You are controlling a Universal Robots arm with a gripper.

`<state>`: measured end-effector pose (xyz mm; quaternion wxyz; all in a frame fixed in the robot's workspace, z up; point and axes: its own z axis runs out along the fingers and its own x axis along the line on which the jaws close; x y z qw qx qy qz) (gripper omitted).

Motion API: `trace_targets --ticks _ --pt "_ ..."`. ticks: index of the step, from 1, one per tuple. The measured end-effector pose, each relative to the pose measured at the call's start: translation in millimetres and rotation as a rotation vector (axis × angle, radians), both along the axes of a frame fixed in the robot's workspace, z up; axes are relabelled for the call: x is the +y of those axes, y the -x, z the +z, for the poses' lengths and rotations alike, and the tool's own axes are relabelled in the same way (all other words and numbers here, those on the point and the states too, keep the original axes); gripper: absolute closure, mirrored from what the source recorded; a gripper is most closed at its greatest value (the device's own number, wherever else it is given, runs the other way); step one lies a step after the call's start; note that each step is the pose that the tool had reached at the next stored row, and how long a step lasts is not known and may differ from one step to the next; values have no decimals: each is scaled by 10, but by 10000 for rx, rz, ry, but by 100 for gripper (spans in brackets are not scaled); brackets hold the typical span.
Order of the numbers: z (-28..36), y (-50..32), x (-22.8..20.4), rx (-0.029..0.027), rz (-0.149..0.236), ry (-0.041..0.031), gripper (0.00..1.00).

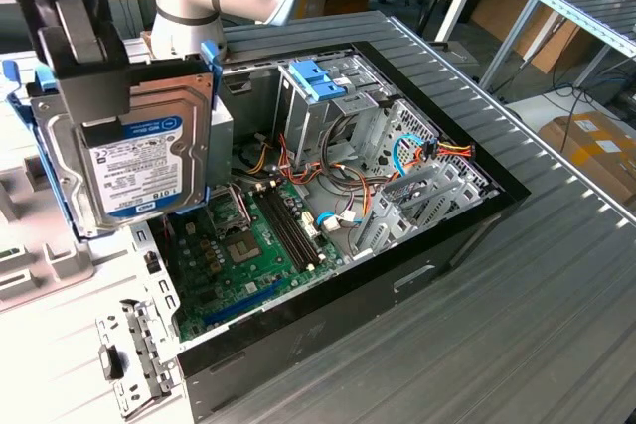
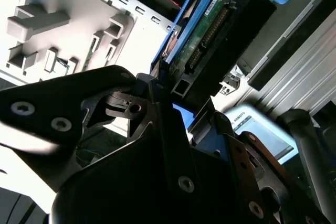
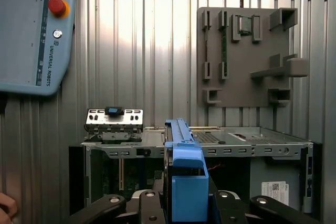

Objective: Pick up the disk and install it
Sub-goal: 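Pick up the disk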

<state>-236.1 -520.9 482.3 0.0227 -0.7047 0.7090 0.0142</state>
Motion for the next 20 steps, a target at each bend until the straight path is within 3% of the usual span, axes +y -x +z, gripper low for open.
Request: trace_targets --ticks 20 --pt "-10 -295 0 0 0 0 63"
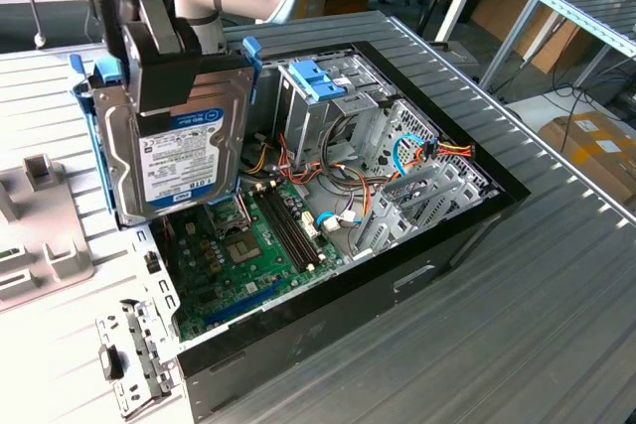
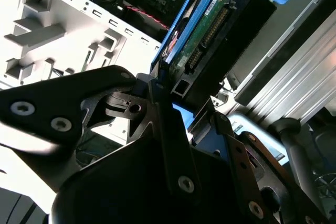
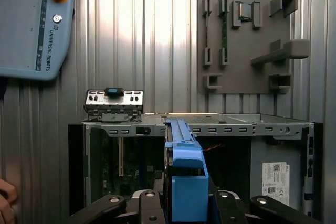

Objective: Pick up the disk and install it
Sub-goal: 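Pick up the disk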

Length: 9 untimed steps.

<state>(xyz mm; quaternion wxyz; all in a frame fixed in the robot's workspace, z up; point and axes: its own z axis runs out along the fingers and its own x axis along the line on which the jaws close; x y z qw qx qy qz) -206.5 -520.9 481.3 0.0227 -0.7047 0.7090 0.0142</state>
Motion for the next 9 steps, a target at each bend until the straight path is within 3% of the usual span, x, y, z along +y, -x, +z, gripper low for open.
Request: trace_targets --ticks 9 --pt "-4 -123 0 0 0 0 63"
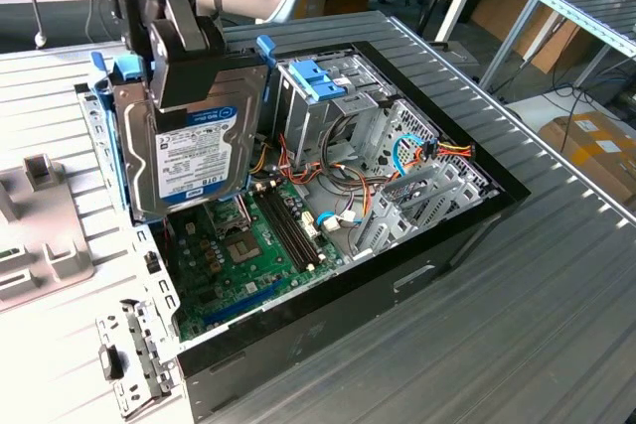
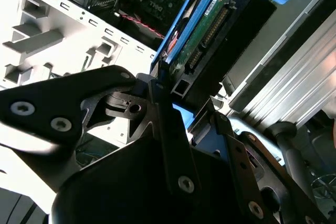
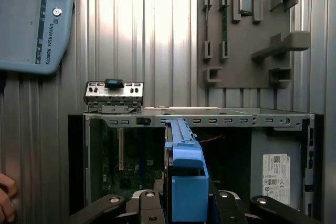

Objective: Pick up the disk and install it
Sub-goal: 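Pick up the disk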

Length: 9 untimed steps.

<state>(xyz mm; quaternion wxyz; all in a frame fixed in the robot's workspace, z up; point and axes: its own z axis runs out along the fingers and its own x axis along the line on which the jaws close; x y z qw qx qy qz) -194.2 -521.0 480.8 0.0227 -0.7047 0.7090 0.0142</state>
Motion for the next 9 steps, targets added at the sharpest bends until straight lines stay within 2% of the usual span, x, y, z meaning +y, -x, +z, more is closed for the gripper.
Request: trace_targets --ticks 9 --pt "-5 -162 -2 0 0 0 63"
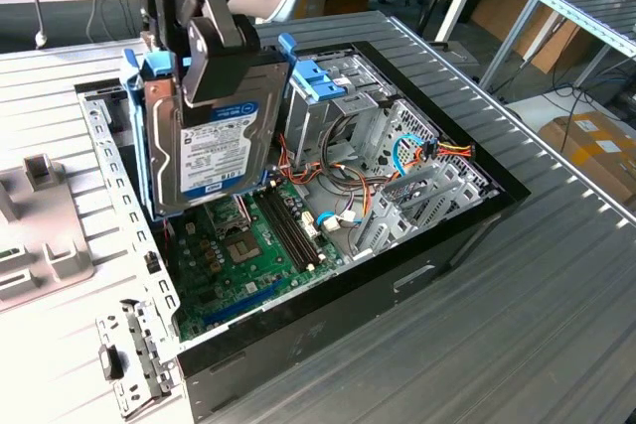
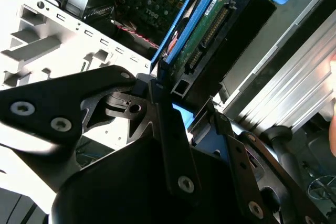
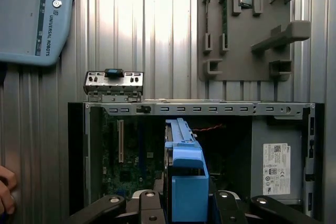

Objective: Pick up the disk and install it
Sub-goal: 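Pick up the disk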

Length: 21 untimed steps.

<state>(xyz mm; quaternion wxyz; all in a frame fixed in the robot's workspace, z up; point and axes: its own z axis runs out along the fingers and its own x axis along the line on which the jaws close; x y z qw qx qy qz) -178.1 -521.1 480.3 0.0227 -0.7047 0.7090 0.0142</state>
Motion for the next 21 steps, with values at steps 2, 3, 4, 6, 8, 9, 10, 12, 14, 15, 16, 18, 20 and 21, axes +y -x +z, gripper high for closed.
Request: trace_targets --ticks 2,3,4,6,8,9,10,12,14,15,16,18,20,21 --pt "-1 -21 0 0 0 0 63" --pt "-1 -31 0 0 0 0 63" --pt "-1 -45 0 0 0 0 63" --pt "-3 -78 -1 0 0 0 63" --pt "-4 -124 -1 0 0 0 63" --pt "-5 -138 -1 0 0 0 63" --pt "-6 -149 -2 0 0 -1 63" --pt "-6 -172 -2 0 0 0 63" --pt "-7 -197 -2 0 -1 0 63" --pt "-8 -209 -2 0 0 0 63" --pt "-8 -223 -3 1 0 0 63" --pt "-9 -246 -4 0 0 0 63" --pt "-10 -274 -4 0 0 0 63" --pt "-10 -283 -4 0 0 0 63"
